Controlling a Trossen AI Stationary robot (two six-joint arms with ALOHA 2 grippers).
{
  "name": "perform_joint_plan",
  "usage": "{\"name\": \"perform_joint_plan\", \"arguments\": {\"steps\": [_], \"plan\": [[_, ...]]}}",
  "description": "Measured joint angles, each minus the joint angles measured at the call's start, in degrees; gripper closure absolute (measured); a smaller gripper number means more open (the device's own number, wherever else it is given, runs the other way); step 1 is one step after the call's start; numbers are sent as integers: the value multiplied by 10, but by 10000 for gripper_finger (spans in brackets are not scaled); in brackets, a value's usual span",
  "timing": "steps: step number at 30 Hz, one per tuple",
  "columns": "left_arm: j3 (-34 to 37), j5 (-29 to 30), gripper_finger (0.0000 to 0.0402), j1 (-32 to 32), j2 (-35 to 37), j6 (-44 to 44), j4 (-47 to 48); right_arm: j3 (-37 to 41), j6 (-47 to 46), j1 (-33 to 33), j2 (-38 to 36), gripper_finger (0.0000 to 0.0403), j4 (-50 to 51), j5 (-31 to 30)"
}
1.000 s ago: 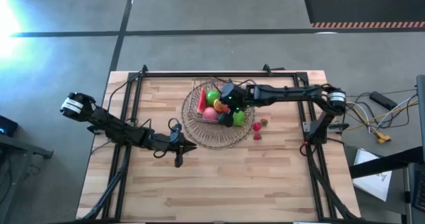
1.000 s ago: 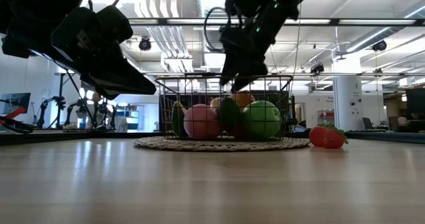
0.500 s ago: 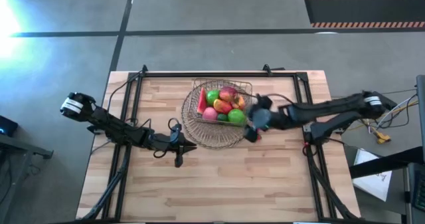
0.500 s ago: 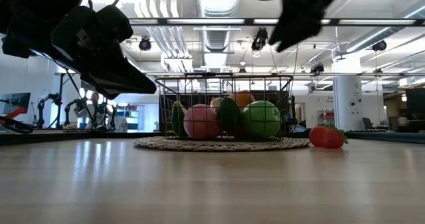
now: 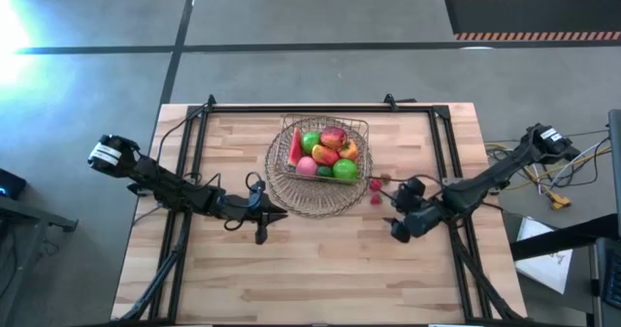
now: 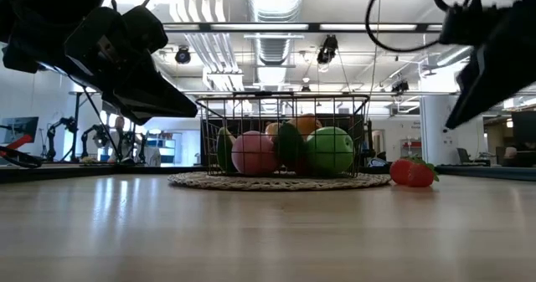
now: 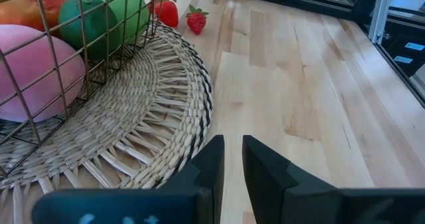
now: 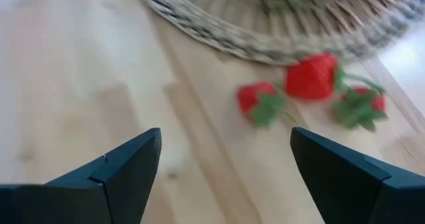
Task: Build produce basket
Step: Put the bottom red strawberry into the gold wire basket
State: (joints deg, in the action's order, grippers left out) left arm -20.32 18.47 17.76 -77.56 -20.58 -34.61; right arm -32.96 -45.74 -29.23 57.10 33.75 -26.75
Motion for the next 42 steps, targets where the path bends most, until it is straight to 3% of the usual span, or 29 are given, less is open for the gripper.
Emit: {"name": "perform_joint_plan", "arguments": {"steps": [8,12,17,22,26,31,42], "plan": [[-3,0,363,0,0,0,-14,88,-8,5,0,78,-3,-45],[-3,0,363,0,0,-1,-14,130,13,20,0,78,-92,-45],[-4,0,363,0,0,-1,-25,179,111,56,3,78,-261,-22],[-4,0,363,0,0,-1,-42,192,160,107,3,78,-271,-15],[-4,0,363,0,0,-1,-41,190,203,141,3,82,-274,31],[-7,0,363,0,0,-1,-39,189,262,168,3,134,-310,91],[-9,0,363,0,0,-1,-40,188,291,174,4,273,-317,117]]}}
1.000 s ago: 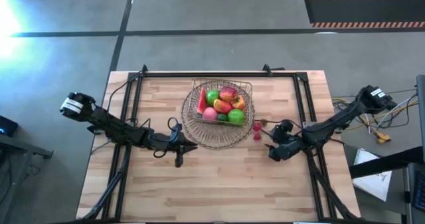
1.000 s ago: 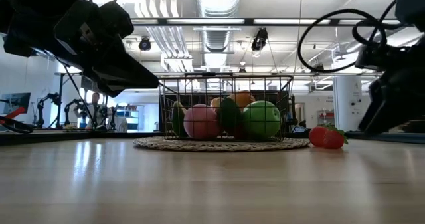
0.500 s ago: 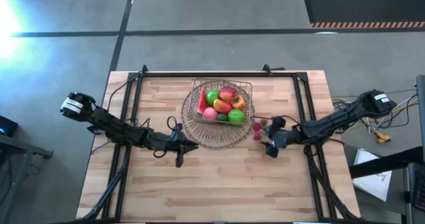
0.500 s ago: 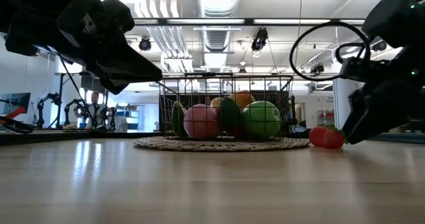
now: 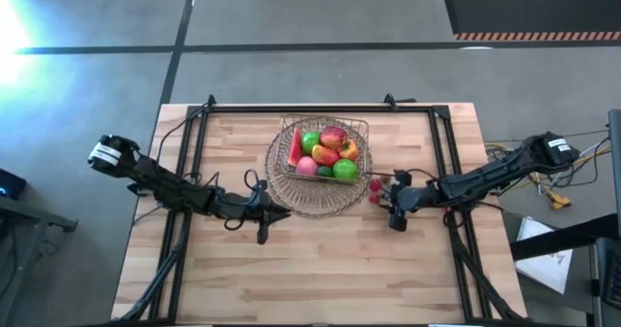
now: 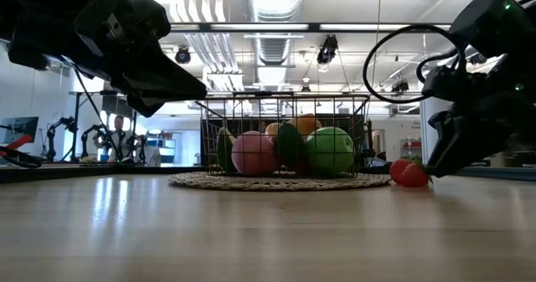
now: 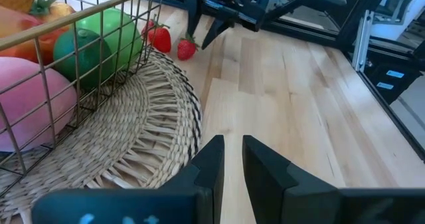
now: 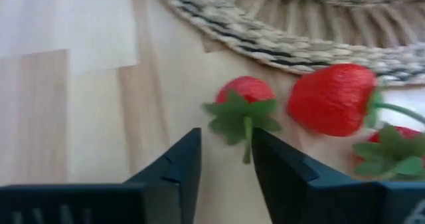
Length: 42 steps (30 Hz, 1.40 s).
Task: Build produce basket
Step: Put the bottom red strawberry into the gold wire basket
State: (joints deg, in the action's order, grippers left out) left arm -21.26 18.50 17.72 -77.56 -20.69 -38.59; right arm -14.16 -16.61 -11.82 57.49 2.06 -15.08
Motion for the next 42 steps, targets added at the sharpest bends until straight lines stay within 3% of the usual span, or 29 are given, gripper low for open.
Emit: {"name": "perform_joint_plan", "arguments": {"steps": [3,13,22,30,34,38,42], "plan": [[0,0,363,0,0,0,0,-2,7,0,0,300,0,21],[0,0,363,0,0,0,0,-3,1,0,0,388,-9,6],[0,0,363,0,0,1,0,-35,-34,-2,0,394,-5,11],[0,0,363,0,0,2,0,-201,42,-17,0,394,50,13],[0,2,363,0,0,2,0,-309,59,-7,19,394,127,-60],[0,2,363,0,0,2,0,-422,55,34,72,394,245,-101],[0,3,363,0,0,5,0,-521,47,109,156,394,364,-86]]}}
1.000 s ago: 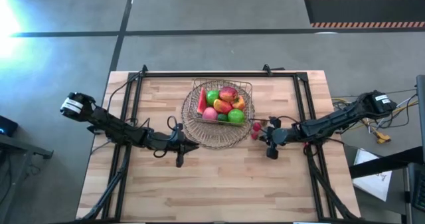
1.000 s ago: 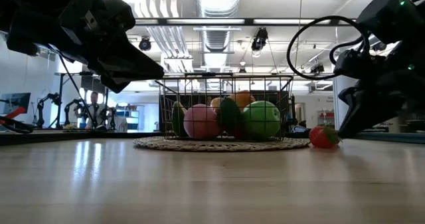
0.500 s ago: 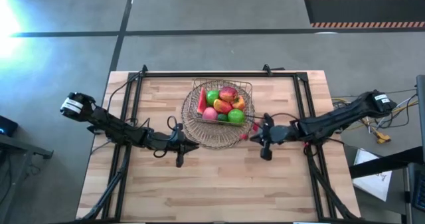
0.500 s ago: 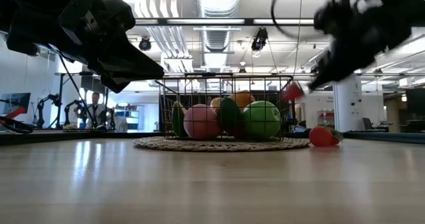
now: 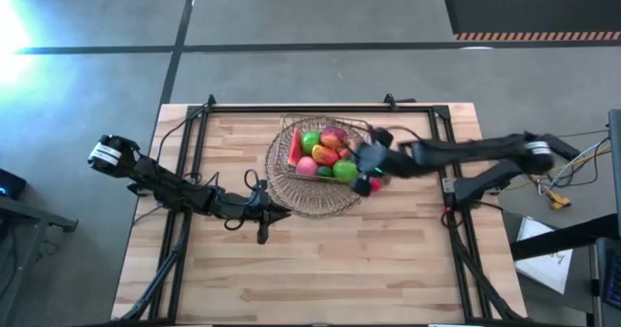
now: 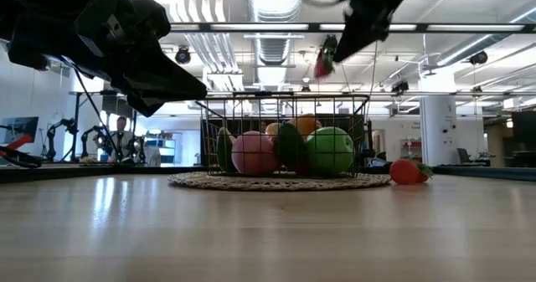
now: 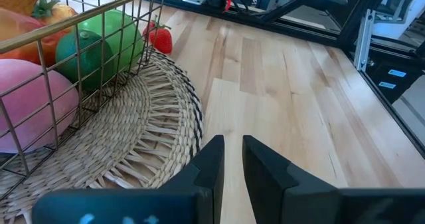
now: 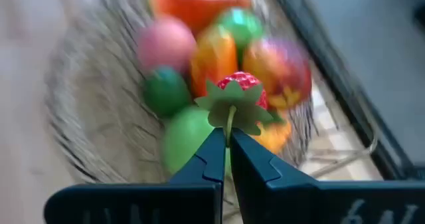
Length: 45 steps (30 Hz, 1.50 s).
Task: Build produce basket
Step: Put the bottom red strawberry into the gold wire basket
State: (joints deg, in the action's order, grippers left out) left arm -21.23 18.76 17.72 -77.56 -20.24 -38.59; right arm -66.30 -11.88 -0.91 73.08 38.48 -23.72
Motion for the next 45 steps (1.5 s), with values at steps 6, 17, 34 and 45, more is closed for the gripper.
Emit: {"name": "perform_joint_plan", "arguments": {"steps": [6,17,34,45], "plan": [[0,0,363,0,0,0,0,-97,38,114,138,394,96,123],[1,0,363,0,0,-1,0,-200,95,173,272,394,141,223],[1,0,363,0,0,-4,-1,-203,111,174,227,271,149,222],[1,0,363,0,0,-5,0,-103,79,129,48,243,151,186]]}}
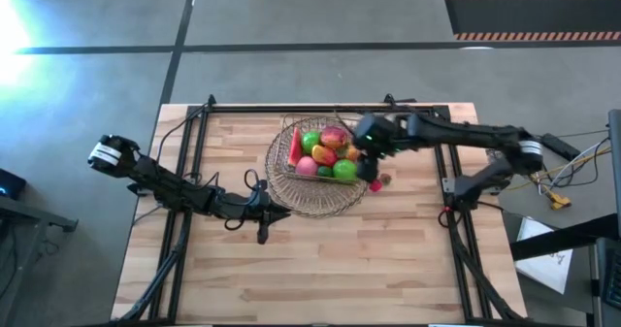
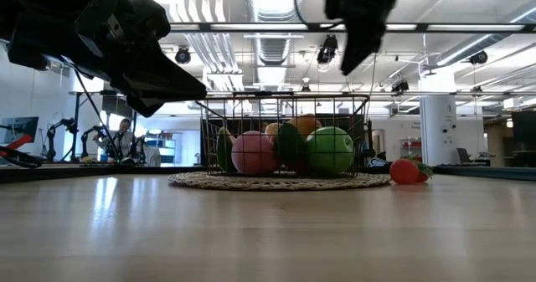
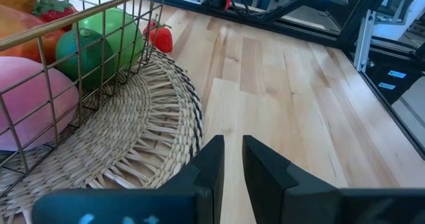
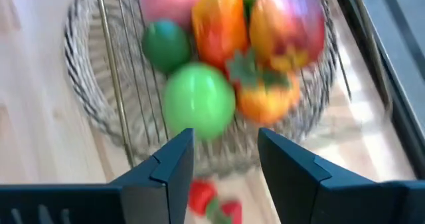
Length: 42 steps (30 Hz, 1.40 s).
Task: Build produce basket
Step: Put the bottom red strawberry into the gold wire basket
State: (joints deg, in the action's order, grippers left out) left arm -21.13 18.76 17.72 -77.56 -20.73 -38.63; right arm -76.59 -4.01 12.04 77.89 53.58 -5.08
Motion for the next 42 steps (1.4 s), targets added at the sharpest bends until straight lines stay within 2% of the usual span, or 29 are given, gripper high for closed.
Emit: {"name": "perform_joint_plan", "arguments": {"steps": [4,11,15,17,22,26,35,42], "plan": [[0,0,363,0,0,0,0,108,-57,-21,-82,243,-11,-28],[0,0,363,0,0,1,0,331,-202,-21,-199,243,-48,-41],[0,0,363,0,0,3,0,419,-214,-19,-226,243,-101,-41],[0,0,363,0,0,3,0,448,-188,-19,-228,243,-151,-41],[0,0,363,0,0,3,0,488,-116,-19,-219,243,-260,-41],[0,0,363,0,-1,2,0,489,-91,-19,-215,253,-282,-41],[0,0,363,0,-1,1,-4,490,-79,-19,-207,310,-286,-39],[0,0,363,0,-1,1,-8,490,-57,-19,-168,361,-299,18]]}}
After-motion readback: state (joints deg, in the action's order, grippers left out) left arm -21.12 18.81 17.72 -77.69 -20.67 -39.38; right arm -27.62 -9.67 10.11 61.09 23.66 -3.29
